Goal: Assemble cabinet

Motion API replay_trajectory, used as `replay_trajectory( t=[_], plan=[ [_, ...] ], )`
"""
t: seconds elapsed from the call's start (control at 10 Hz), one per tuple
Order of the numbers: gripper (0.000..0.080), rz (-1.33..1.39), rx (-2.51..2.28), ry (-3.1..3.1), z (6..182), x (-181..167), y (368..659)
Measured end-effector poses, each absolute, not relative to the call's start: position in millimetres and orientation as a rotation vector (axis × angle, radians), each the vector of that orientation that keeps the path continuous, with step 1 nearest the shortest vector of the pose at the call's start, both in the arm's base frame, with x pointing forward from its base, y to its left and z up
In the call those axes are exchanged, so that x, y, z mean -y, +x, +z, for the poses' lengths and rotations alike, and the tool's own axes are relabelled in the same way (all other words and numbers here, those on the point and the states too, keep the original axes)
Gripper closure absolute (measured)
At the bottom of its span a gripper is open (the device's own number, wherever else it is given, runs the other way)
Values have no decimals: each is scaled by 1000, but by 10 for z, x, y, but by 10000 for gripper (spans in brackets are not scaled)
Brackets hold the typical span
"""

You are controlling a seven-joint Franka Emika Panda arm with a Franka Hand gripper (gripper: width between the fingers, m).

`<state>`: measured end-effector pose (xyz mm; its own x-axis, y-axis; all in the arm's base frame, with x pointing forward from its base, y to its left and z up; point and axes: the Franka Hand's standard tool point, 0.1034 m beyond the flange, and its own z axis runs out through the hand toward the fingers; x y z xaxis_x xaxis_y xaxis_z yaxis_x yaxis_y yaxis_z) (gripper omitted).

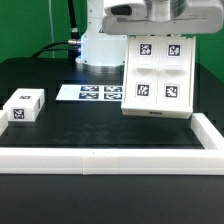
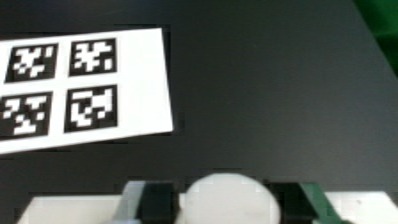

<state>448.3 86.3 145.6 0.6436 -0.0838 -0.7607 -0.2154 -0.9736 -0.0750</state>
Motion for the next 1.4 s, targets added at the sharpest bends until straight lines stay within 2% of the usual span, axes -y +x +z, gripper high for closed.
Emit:
replay_trajectory(
  t=[0.2,0.6,1.1,1.4],
  plan=[
    [574,1272,-281,-2693,1370,-864,4467],
    [574,1270,-279,-2694,1352,-861,4466],
    [574,1382,-424,-2483,1436,-792,4486],
    [574,1426,-468,-2428,1264,-723,4425]
  ],
)
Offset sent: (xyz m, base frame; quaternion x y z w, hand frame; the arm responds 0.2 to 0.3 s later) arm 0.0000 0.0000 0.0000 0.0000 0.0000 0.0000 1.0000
